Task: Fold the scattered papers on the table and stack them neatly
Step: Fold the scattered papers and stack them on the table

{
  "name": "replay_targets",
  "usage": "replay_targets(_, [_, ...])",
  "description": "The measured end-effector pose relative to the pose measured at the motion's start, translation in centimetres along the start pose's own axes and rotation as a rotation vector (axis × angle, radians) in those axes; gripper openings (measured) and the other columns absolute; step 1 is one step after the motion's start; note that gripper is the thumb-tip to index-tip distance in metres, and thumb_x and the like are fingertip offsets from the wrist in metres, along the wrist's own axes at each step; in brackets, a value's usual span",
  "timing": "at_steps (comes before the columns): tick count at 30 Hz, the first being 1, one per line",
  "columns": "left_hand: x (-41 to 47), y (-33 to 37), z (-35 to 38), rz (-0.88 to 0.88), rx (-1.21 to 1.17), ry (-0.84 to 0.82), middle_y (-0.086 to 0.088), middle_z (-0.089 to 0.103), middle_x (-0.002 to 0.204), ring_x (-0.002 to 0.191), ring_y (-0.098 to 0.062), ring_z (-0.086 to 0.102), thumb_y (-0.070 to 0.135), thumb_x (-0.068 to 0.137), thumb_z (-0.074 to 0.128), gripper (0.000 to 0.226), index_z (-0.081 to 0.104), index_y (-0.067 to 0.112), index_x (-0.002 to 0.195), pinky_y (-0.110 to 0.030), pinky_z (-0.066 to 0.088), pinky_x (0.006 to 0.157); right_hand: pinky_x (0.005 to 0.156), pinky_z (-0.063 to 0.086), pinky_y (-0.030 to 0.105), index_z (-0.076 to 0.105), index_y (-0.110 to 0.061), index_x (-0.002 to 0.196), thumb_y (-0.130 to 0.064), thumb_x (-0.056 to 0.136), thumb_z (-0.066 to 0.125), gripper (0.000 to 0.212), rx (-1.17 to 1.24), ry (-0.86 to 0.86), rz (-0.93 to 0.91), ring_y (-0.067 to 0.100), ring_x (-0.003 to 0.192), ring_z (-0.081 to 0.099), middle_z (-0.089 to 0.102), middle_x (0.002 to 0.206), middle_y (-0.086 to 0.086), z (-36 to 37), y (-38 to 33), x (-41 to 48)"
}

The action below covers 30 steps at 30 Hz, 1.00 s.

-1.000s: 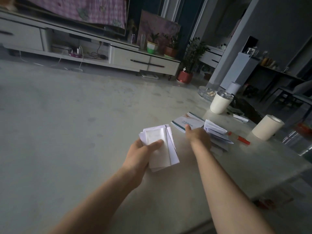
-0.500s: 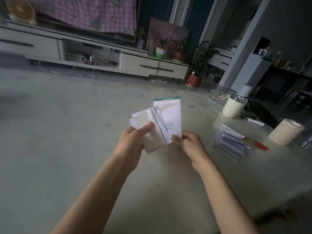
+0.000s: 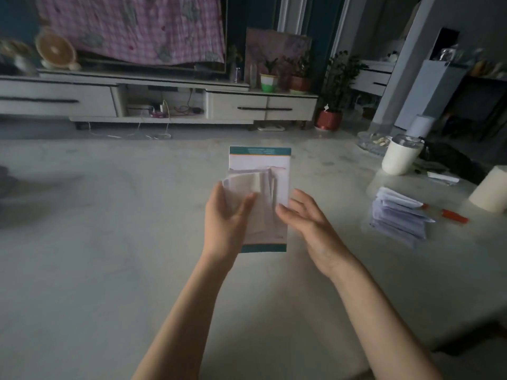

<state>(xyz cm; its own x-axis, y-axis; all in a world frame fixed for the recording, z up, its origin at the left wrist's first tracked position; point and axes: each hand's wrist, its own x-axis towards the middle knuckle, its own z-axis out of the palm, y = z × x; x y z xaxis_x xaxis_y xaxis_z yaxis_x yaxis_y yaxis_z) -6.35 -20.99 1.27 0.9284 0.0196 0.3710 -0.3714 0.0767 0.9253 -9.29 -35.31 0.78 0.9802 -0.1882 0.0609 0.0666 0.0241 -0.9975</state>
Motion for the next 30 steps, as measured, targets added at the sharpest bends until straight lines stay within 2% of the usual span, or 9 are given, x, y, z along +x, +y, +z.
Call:
replay_targets(4, [-0.7,-0.7,1.3,0.094,0.089,0.026,0.008,0.057,0.08,0.064,0.004,0.053,0.005,0.084,0.063,0.046,0.042,0.038,0.107,-0.016,0.043,0.06,0.084,0.05,0.037,0.053,-0.018,0.106,-0.015,0.083,0.068,0.028,-0.15,0.047,-0.207,0.019,0.095,0.061,0.064,0.106,0.012,1.8,1.2,0.1])
replay_targets(7, [-0.8,-1.3,1.7,0.059,0.069,-0.009,0.005,0.06,0.079,0.063,0.002,0.055,0.003,0.081,0.067,0.089,0.012,0.049,0.134,-0.009,0.044,0.062,0.072,0.048,0.028,0.048,-0.019,0.101,-0.016,0.087,0.064,0.021,-0.218,0.133,-0.365,0.01,0.082,0.058,0.061,0.094,0.005,1.8,2.1,-0.1])
replay_targets(9, [-0.5,-1.6,1.4,0.041,0.064,-0.035,0.009,0.064,0.087,0.073,0.003,0.06,0.003,0.076,0.072,0.066,0.044,0.034,0.127,-0.014,0.048,0.068,0.069,0.046,0.022,0.047,-0.011,0.103,-0.014,0.089,0.061,0.021,-0.252,0.147,-0.398,0.005,0.079,0.056,0.059,0.091,0.002,1.6,2.4,-0.2])
replay_targets(11, [-0.3,-1.7,1.2,-0.042,0.035,-0.087,0.01,0.068,0.076,0.065,0.001,0.062,0.005,0.072,0.077,0.03,0.064,0.026,0.089,-0.018,0.048,0.06,0.071,0.047,0.02,0.043,-0.005,0.106,-0.008,0.09,0.058,0.023,-0.285,0.109,-0.35,0.003,0.08,0.056,0.058,0.091,-0.001,1.4,2.7,-0.2])
replay_targets(16, [-0.6,-2.3,1.0,-0.045,0.193,-0.167,-0.002,0.071,0.076,0.07,-0.016,0.065,0.031,0.068,0.064,0.014,0.068,0.022,0.078,-0.035,0.053,0.068,0.081,0.047,0.048,0.031,-0.01,0.101,0.0,0.091,0.051,0.025,-0.465,0.059,-0.231,0.03,0.092,0.06,0.059,0.1,0.014,1.6,4.0,-0.4])
replay_targets(20, [-1.0,-1.9,1.6,0.03,0.39,-0.096,-0.007,0.069,0.075,0.072,-0.027,0.065,0.025,0.08,0.067,0.015,0.067,0.009,0.079,-0.037,0.05,0.065,0.08,0.05,0.024,0.048,-0.013,0.106,0.0,0.088,0.055,0.024,-0.419,0.035,-0.252,0.008,0.088,0.062,0.062,0.097,0.003,-0.2,2.7,-1.0])
replay_targets(25, [-2.7,-1.5,4.3,-0.106,0.132,-0.186,0.001,0.068,0.069,0.065,-0.018,0.066,0.027,0.071,0.07,0.012,0.064,0.016,0.074,-0.038,0.056,0.063,0.071,0.039,0.004,0.058,-0.005,0.105,0.008,0.087,0.051,0.022,-0.521,0.567,-0.45,-0.01,0.075,0.055,0.06,0.092,0.007,-11.3,-1.4,-0.3])
replay_targets(27, [-3.5,-1.7,6.3,-0.254,-0.097,-0.224,0.002,0.071,0.071,0.068,-0.015,0.066,0.021,0.071,0.073,0.011,0.068,0.014,0.077,-0.036,0.056,0.068,0.077,0.041,0.012,0.063,0.001,0.102,0.007,0.087,0.047,0.022,-0.635,0.823,-0.42,0.009,0.089,0.062,0.065,0.097,0.015,-16.8,-2.6,0.8])
replay_targets(30, [-3.3,-2.2,9.4,-0.509,-0.4,-0.275,-0.008,0.072,0.092,0.081,-0.02,0.066,0.021,0.066,0.071,0.033,0.069,0.008,0.096,-0.036,0.054,0.08,0.091,0.047,0.037,0.067,-0.003,0.103,0.0,0.089,0.049,0.023,-0.721,0.917,-0.21,0.033,0.102,0.059,0.066,0.108,0.017,-22.4,-2.9,3.0])
